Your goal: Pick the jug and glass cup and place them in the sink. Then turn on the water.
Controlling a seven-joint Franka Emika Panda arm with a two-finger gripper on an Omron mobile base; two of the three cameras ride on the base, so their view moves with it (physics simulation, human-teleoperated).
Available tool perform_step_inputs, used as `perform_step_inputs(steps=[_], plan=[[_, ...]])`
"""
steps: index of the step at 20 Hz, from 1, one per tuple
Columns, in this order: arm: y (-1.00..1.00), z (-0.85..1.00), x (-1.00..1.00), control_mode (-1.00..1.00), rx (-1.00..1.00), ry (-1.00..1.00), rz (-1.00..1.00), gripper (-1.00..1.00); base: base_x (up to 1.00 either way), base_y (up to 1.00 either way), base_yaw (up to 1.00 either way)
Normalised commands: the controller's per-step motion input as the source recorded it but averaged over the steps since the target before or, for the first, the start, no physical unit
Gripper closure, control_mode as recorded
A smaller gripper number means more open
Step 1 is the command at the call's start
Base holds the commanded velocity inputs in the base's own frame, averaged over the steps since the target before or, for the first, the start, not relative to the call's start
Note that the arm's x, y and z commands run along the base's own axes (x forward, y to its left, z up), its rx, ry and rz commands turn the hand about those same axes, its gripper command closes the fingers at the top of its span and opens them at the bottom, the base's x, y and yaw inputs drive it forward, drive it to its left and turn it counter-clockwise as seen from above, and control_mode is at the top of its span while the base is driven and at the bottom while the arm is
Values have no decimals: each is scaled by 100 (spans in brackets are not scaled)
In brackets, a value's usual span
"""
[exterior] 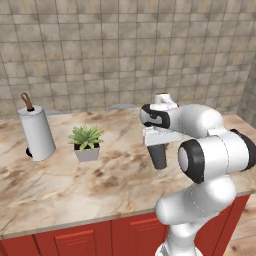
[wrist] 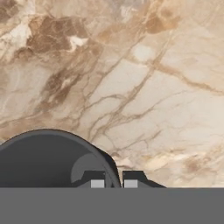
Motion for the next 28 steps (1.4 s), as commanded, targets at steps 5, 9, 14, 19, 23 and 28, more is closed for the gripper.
perform_step_inputs(steps=[5, 9, 14, 19, 23, 28], plan=[[-36, 42, -31, -100, 1, 0, 0, 100, 0, 0, 0], [-34, 37, -26, -100, 1, 0, 0, 100, 0, 0, 0], [-31, 38, -24, -100, 1, 0, 0, 100, 0, 0, 0], [-34, 11, -31, -100, 0, -1, 0, 100, 0, 0, 0], [-31, 1, -24, -100, 1, -6, 0, 100, 0, 0, 0], [-5, 8, -18, -100, 0, -14, 0, 100, 0, 0, 0]])
